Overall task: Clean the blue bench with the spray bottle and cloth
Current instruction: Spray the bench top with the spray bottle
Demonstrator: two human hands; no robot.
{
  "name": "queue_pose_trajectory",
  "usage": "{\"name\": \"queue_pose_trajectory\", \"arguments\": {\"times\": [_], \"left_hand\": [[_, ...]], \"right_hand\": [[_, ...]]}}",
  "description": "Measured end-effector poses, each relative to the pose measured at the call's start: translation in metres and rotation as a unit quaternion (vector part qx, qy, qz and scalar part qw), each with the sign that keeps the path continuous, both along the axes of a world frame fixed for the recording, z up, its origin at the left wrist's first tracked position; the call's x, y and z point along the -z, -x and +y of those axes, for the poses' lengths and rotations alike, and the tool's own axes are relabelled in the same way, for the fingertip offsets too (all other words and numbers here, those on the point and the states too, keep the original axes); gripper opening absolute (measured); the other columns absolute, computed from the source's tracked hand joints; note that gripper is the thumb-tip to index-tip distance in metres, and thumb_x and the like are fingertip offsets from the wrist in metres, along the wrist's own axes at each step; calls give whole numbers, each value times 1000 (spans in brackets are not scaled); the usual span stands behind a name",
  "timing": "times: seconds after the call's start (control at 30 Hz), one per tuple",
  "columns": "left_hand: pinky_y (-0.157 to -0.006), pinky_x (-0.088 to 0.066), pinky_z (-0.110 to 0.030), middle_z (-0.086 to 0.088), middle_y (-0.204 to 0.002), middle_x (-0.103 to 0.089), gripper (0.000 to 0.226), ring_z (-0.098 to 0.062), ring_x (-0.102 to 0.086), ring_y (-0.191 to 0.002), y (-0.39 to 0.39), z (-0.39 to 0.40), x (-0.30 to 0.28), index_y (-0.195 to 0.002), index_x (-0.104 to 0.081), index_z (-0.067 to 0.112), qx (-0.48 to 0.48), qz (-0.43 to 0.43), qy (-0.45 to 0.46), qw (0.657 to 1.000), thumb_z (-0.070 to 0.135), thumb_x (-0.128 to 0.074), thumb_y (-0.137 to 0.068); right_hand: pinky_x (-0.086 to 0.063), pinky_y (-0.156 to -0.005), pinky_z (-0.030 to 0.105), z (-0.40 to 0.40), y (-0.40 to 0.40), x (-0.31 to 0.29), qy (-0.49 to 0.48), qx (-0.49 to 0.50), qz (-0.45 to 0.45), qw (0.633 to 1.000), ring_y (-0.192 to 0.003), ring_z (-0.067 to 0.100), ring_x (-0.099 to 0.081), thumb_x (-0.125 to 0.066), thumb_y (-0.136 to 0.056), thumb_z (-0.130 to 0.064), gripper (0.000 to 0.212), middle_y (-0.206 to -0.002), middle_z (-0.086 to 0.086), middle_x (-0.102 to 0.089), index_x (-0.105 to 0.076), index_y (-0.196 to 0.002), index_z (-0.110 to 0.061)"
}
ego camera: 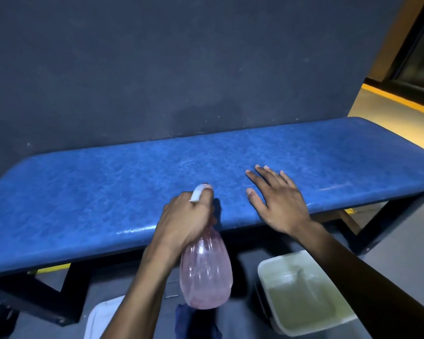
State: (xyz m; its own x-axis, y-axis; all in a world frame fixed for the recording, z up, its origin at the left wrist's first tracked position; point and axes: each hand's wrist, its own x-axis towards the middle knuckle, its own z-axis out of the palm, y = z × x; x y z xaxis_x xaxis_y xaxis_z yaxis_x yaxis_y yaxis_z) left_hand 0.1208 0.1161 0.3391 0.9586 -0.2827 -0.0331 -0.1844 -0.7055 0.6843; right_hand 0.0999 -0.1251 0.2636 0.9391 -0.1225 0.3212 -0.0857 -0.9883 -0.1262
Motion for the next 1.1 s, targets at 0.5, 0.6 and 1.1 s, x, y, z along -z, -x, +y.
{"name": "queue_pose_trajectory", "arguments": {"times": [0.5, 0.6, 1.1], "left_hand": [[-87, -47, -38, 26, -72, -73, 50, -19, -63, -92, -6, 5, -6, -79, -68, 24, -25, -1, -11, 1000, 49, -31, -100], [-87, -47, -38, 19, -71, -76, 51, -20, -65, -93, -2, -9, -8, -75, -67, 23, -6, 16, -7, 1000, 48, -32, -101], [-101, -49, -43, 6, -92, -80, 49, -26, -68, -104, 31, -171, -10, -87, -70, 23, 181, 8, 41, 983, 51, -32, -98]], "right_hand": [[-14, -126, 43, 3, 1, -1, -6, -4, 7, 1000, -154, 16, -23, -16, -98, -60, 69, -164, -3, -35, -38, -156, -29], [-14, -127, 44, 5, 0, -4, -17, -20, 13, 1000, -154, 18, -24, -17, -97, -61, 70, -165, -1, -34, -38, -156, -28], [-13, -125, 48, -190, 59, -8, -45, 190, -7, 981, -153, 26, -25, -18, -93, -69, 78, -160, 8, -39, -43, -152, -23]]}}
